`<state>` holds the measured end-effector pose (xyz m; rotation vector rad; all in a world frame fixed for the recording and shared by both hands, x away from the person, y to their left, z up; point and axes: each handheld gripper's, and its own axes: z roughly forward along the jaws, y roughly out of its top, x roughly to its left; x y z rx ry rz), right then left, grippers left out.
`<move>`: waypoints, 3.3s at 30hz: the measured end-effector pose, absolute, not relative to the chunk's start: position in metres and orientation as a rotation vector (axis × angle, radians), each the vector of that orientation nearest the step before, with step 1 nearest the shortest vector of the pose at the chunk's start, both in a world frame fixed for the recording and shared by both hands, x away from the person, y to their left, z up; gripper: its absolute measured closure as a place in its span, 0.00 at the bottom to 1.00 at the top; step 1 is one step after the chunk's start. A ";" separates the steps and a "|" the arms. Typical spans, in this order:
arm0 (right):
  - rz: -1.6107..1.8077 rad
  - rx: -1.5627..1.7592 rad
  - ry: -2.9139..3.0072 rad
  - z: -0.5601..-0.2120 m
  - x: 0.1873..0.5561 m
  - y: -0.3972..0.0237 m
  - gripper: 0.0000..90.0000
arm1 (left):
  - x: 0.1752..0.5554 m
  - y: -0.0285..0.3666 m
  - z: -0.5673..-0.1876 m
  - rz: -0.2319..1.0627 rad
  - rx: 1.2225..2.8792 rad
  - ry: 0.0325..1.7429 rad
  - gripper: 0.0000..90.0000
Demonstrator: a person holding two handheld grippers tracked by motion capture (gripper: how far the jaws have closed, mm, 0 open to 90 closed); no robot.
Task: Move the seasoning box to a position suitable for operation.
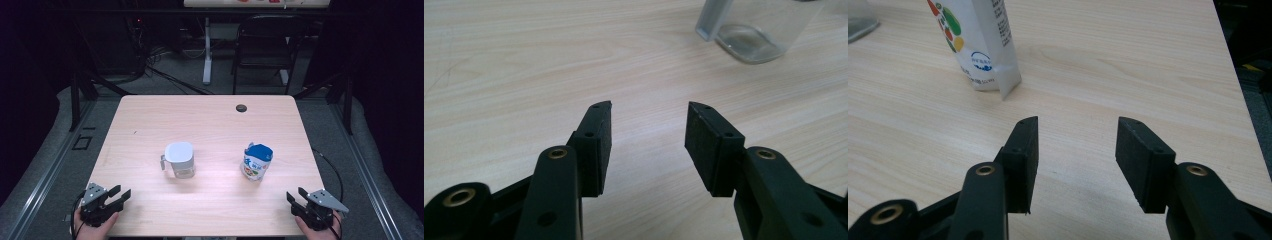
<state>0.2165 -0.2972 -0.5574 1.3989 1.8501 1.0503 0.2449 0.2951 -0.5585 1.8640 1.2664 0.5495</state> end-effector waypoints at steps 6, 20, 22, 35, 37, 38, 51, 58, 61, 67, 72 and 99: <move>1.050 1.399 1.853 -0.558 0.218 -0.294 0.57 | 0.257 0.276 -0.552 0.569 1.856 1.229 0.59; 1.055 1.424 1.852 -0.559 0.217 -0.299 0.57 | 0.289 0.243 -0.543 0.581 1.869 1.212 0.59; 1.056 1.422 1.852 -0.559 0.217 -0.299 0.57 | 0.292 0.240 -0.543 0.579 1.874 1.207 0.59; 1.066 1.430 1.856 -0.560 0.218 -0.300 0.57 | 0.307 0.220 -0.546 0.570 1.889 1.214 0.60; 1.065 1.429 1.859 -0.560 0.217 -0.300 0.57 | 0.308 0.218 -0.547 0.577 1.890 1.215 0.61; 1.066 1.432 1.859 -0.560 0.217 -0.300 0.57 | 0.309 0.217 -0.547 0.581 1.885 1.214 0.62; 1.089 1.445 1.843 -0.560 0.218 -0.304 0.57 | 0.320 0.202 -0.542 0.602 1.892 1.215 0.62; 1.098 1.451 1.843 -0.560 0.218 -0.304 0.57 | 0.330 0.194 -0.545 0.613 1.910 1.220 0.63; 1.100 1.450 1.843 -0.560 0.219 -0.304 0.57 | 0.333 0.191 -0.546 0.619 1.918 1.221 0.63; 1.103 1.449 1.845 -0.560 0.219 -0.305 0.57 | 0.337 0.189 -0.547 0.622 1.928 1.230 0.70; 1.097 1.449 1.848 -0.560 0.219 -0.305 0.57 | 0.339 0.187 -0.551 0.623 1.916 1.234 0.72; 1.098 1.455 1.847 -0.562 0.221 -0.305 0.57 | 0.337 0.185 -0.552 0.657 1.938 1.219 0.83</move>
